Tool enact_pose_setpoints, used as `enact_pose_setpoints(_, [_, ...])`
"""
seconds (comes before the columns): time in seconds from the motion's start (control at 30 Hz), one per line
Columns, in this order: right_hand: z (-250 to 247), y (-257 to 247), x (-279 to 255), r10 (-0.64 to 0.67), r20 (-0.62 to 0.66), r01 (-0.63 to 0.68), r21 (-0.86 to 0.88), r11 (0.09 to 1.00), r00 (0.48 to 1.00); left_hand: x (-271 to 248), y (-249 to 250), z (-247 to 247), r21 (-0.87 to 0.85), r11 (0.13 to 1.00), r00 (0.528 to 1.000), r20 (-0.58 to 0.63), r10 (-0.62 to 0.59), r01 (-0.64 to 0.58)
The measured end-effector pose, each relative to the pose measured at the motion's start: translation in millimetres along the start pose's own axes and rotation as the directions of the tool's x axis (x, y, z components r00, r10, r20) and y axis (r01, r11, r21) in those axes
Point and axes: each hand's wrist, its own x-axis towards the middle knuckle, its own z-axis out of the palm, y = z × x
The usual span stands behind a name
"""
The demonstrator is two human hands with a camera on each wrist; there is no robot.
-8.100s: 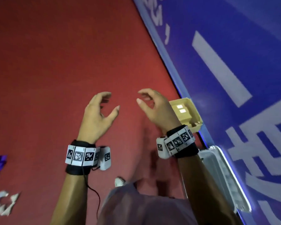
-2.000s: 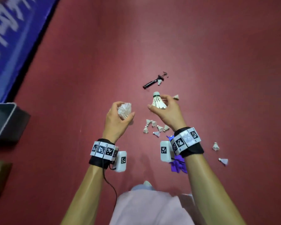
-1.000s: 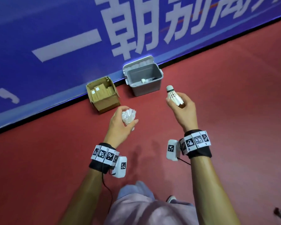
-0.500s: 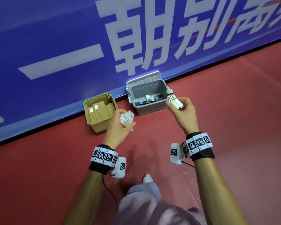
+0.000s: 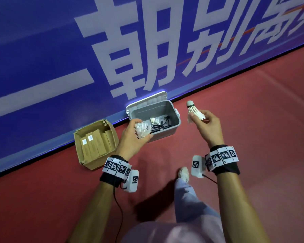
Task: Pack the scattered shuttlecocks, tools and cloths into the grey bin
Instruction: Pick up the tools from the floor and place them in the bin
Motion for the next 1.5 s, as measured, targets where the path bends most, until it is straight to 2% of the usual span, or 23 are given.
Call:
enact_pose_setpoints(0.13, [16.1,-9.6,112.8,0.011,0.077,-0.012,0.011,1.000,0.997,75.2,10.5,3.6,0.012,0.999,0.996,-0.078,-0.038,0.039])
enact_pose_setpoints(0.27, [32.6,-33.3,215.8,0.047,0.136,-0.051,0.023,0.998,0.990,131.5,7.7,2.5,0.006,0.991,0.983,-0.128,-0.134,0.136])
enact_pose_setpoints(0.37, [51.3,-39.7,266.3,0.103,0.193,-0.120,0.080,0.990,0.976,164.0,10.4,-1.6,-0.022,0.989,0.970,-0.192,-0.151,0.150])
enact_pose_setpoints(0.47, [75.6,-32.0,298.2,0.157,0.257,-0.184,0.081,0.980,0.953,196.6,10.4,-8.9,-0.033,0.977,0.947,-0.239,-0.214,0.212])
enact_pose_setpoints(0.6, [108.3,-23.5,350.8,0.230,0.308,-0.260,0.060,0.964,0.923,251.1,4.2,-14.6,0.029,0.970,0.959,-0.158,-0.236,0.243])
enact_pose_setpoints(0.7, [132.4,-27.8,396.2,0.253,0.345,-0.275,0.017,0.961,0.904,301.2,-10.1,-14.8,0.008,0.976,0.971,-0.108,-0.214,0.216])
enact_pose_setpoints(0.8, [151.0,-33.6,437.3,0.240,0.340,-0.238,-0.046,0.970,0.910,361.3,-26.4,-12.8,0.037,0.976,0.975,-0.072,-0.209,0.212])
enact_pose_setpoints(0.93, [171.9,-22.0,476.2,0.256,0.279,-0.232,-0.114,0.966,0.926,460.7,-50.1,-1.4,0.033,0.976,0.976,0.035,-0.216,0.214])
enact_pose_setpoints(1.03, [188.9,10.5,489.9,0.353,0.276,-0.323,-0.150,0.934,0.894,519.6,-72.6,22.1,0.057,0.972,0.961,0.147,-0.236,0.230])
enact_pose_setpoints(1.13, [210.5,60.0,504.4,0.488,0.282,-0.454,-0.181,0.872,0.826,557.3,-107.2,55.4,0.103,0.935,0.904,0.238,-0.355,0.340])
enact_pose_setpoints(1.23, [231.9,115.4,515.1,0.611,0.248,-0.572,-0.216,0.791,0.752,566.9,-145.5,86.8,0.198,0.884,0.823,0.323,-0.467,0.423])
enact_pose_setpoints(1.3, [247.9,163.6,523.9,0.713,0.220,-0.668,-0.251,0.701,0.666,564.3,-179.2,109.7,0.280,0.834,0.775,0.315,-0.547,0.475])
enact_pose_setpoints(1.37, [261.3,216.2,536.7,0.783,0.204,-0.711,-0.331,0.621,0.588,553.9,-205.6,129.0,0.331,0.785,0.737,0.288,-0.612,0.523])
enact_pose_setpoints(1.5, [276.5,331.1,561.8,0.813,0.196,-0.655,-0.503,0.564,0.549,520.8,-260.9,166.8,0.423,0.721,0.644,0.336,-0.687,0.549])
